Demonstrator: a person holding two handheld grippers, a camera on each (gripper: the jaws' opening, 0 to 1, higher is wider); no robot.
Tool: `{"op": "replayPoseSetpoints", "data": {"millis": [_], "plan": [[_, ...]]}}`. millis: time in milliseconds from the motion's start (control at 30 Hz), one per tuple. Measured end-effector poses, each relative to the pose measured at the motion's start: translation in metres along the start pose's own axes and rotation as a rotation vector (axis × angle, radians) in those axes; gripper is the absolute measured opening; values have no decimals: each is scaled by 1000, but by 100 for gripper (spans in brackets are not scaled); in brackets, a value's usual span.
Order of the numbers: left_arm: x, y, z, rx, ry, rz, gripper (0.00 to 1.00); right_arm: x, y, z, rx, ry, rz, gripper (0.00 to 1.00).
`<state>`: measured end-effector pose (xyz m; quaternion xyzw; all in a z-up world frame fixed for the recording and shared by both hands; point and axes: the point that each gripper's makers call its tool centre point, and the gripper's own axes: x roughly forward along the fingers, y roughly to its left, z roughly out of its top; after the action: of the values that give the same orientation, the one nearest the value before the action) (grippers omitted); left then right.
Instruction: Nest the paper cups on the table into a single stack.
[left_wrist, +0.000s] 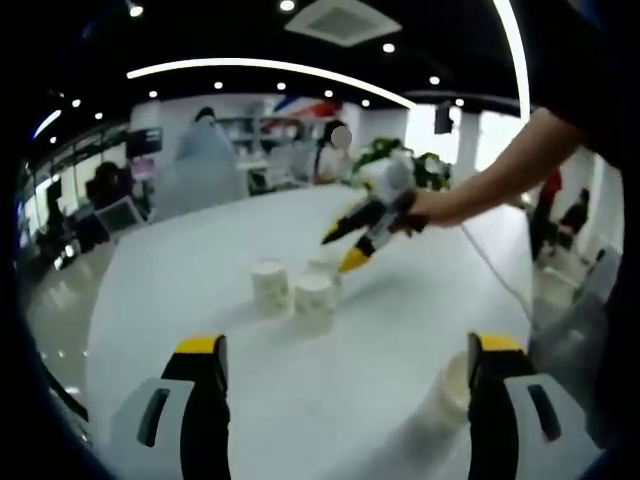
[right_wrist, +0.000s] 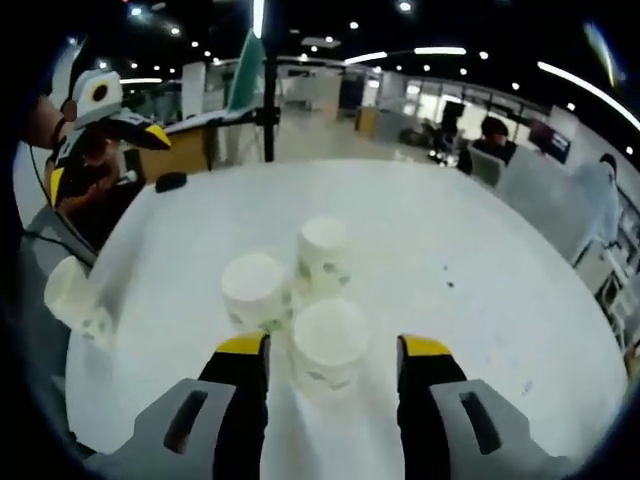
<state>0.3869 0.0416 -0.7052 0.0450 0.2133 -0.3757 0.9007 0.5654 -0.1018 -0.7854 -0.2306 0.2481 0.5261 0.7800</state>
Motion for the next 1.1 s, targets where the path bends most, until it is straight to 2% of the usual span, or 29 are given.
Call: {"op": "replayPoseSetpoints", "data": {"millis": [300, 533, 767, 1100], "plan": [[-2, -2, -4, -10, 6, 4, 98, 6, 1, -1, 2, 4, 16, 43], [-3, -2, -5, -19, 4, 7, 98, 9, 4, -9, -11, 38, 37, 33], [-5, 0, -7, -27, 6, 10, 98, 8, 6, -9, -6, 32, 47, 33], [-4, -1, -5, -22, 1, 11, 98, -5, 6, -11, 27, 27, 37, 32]]}}
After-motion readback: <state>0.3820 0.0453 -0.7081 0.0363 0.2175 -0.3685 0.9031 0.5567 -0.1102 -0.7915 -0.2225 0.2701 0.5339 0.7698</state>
